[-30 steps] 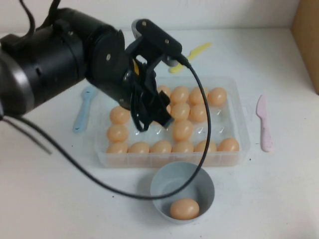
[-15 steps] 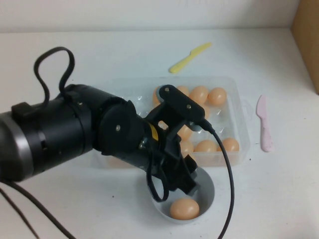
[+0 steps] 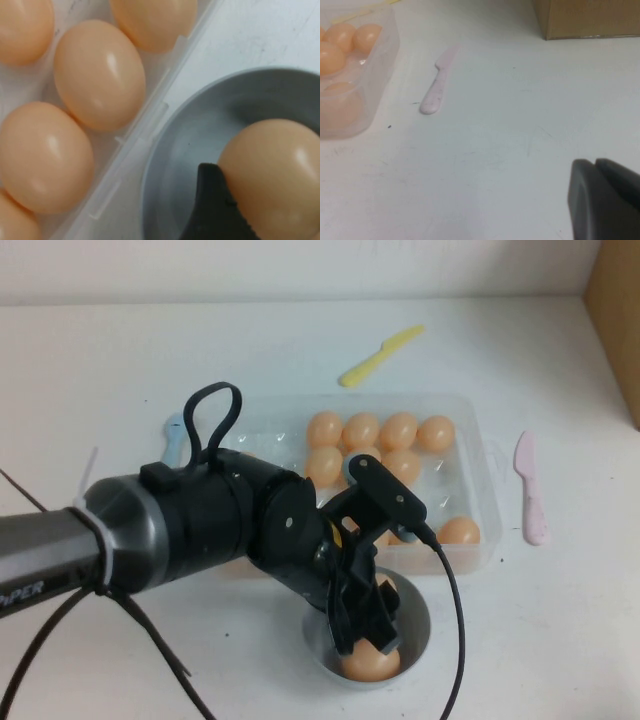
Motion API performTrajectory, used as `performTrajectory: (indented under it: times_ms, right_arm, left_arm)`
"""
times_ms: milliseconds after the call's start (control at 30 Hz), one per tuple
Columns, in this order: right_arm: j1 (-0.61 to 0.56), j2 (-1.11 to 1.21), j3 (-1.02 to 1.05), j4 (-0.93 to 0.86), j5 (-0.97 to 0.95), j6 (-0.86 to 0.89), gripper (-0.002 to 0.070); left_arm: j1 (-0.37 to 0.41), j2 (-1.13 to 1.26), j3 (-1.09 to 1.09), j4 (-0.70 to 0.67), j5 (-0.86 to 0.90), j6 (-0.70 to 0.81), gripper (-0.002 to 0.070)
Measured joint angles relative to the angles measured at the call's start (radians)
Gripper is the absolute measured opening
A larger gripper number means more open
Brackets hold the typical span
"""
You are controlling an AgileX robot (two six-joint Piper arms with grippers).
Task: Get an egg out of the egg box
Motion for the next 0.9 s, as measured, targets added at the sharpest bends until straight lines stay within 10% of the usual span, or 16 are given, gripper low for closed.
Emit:
performTrajectory:
  times_ms: [500,900]
  right_arm:
    - [0.0,0.0,0.0,0.0,0.0,0.0,-0.0017]
    - [0.0,0.0,0.0,0.0,0.0,0.0,-0.0017]
  left_arm:
    - [0.0,-0.124,0.014,-0.002,-0.076,0.0,0.0412]
    - [0.0,-0.616,0.482,0.005,-0.627,-0.078,0.0029]
